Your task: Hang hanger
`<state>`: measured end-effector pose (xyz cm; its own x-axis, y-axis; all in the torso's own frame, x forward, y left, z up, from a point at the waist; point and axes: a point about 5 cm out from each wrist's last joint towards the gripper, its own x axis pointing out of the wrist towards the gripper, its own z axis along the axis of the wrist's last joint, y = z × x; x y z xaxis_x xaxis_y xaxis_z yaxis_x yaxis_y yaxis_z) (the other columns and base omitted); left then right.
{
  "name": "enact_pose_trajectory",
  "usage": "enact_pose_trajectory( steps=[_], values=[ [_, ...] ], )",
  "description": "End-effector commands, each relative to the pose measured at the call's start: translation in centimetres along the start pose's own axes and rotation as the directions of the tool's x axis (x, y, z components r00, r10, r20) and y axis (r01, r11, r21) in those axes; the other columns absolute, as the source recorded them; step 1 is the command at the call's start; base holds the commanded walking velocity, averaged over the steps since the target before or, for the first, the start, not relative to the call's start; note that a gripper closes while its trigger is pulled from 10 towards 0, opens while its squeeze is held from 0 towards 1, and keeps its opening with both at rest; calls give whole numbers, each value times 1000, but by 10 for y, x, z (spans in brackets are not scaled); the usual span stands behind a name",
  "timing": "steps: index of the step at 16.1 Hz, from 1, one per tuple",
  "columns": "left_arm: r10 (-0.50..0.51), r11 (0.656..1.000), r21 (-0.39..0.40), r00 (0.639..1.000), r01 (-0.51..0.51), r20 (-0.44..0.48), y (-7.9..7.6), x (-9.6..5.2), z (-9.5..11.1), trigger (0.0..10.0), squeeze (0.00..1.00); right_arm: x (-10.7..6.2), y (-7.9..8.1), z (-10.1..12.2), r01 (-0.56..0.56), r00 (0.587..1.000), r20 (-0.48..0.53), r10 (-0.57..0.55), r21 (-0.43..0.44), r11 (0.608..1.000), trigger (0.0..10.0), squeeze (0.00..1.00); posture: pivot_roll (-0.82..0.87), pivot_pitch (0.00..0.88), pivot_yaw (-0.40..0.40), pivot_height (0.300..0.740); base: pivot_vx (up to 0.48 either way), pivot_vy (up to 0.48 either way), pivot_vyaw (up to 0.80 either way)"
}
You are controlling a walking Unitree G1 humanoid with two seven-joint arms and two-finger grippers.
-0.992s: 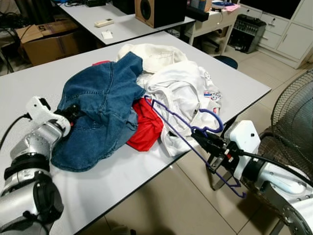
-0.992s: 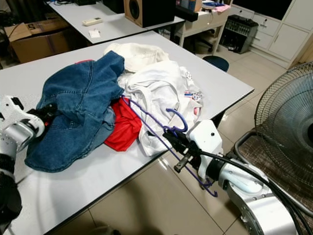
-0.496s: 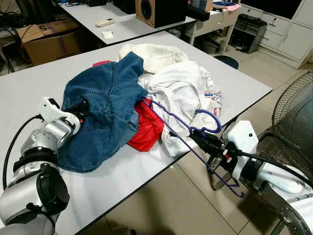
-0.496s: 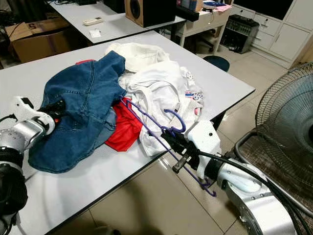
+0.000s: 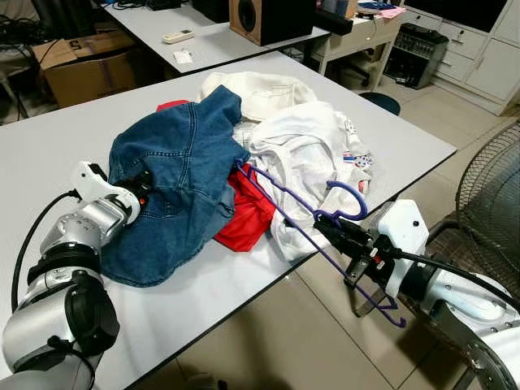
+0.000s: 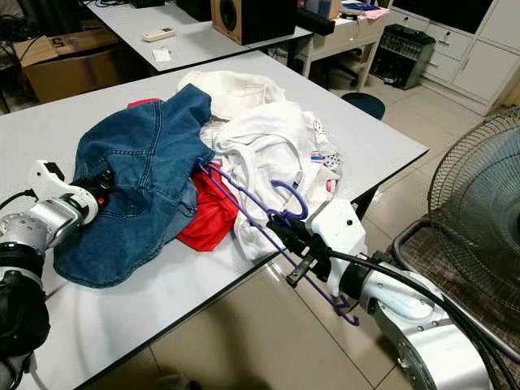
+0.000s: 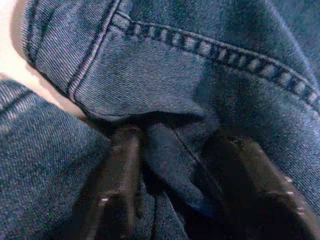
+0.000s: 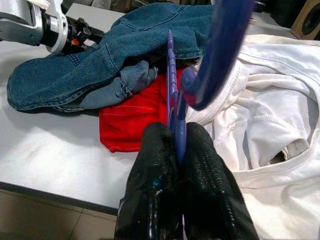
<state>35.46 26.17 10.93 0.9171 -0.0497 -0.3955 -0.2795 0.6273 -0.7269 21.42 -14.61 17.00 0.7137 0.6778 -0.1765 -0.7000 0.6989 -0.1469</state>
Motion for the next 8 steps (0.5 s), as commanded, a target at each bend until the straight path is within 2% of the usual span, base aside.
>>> enact_pose_trajectory(
  steps=[1,8],
  values=[
    [-10,1000,4,999,11,-36,-5,3,-8,0,0,1,1,5,-14,1000,20,14,-17,1000,10000,0,-22,0,25,740,0,0,0],
    [-13,1000,-16,1000,12,-15,-4,2,-6,0,0,2,1,4,-17,1000,20,17,-15,1000,10000,0,-16,0,21,740,0,0,0]
  ],
)
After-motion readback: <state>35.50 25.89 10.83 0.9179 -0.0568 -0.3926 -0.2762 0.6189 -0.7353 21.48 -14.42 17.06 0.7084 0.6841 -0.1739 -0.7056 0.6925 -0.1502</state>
